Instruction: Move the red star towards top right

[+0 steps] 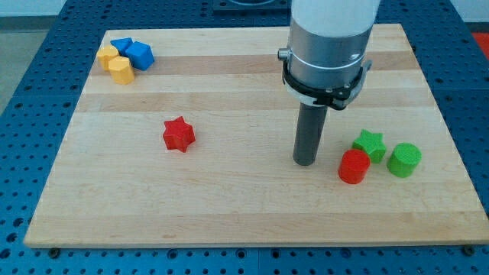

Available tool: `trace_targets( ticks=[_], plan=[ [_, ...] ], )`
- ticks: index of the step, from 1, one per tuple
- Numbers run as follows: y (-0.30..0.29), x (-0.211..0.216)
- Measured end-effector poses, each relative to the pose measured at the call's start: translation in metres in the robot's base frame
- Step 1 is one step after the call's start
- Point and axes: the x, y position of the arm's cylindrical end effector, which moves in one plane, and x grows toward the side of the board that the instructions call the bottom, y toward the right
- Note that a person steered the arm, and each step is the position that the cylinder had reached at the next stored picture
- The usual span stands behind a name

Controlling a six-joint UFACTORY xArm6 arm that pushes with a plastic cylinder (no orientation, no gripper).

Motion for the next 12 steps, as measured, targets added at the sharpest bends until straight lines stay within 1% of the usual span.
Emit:
trace_targets(
  ticks=[3,4,5,6,7,8,9,10,11,12],
  plan=[
    [-0.051,-0.004],
    [-0.069,0.001],
    [-0.083,0.027],
    [-0.11,0.049],
    [-0.179,0.055],
    [-0.189,0.053],
    [-0.198,0.03],
    [-0.2,-0.015],
    [-0.185,-0.038],
    [-0.176,-0.075]
  ],
)
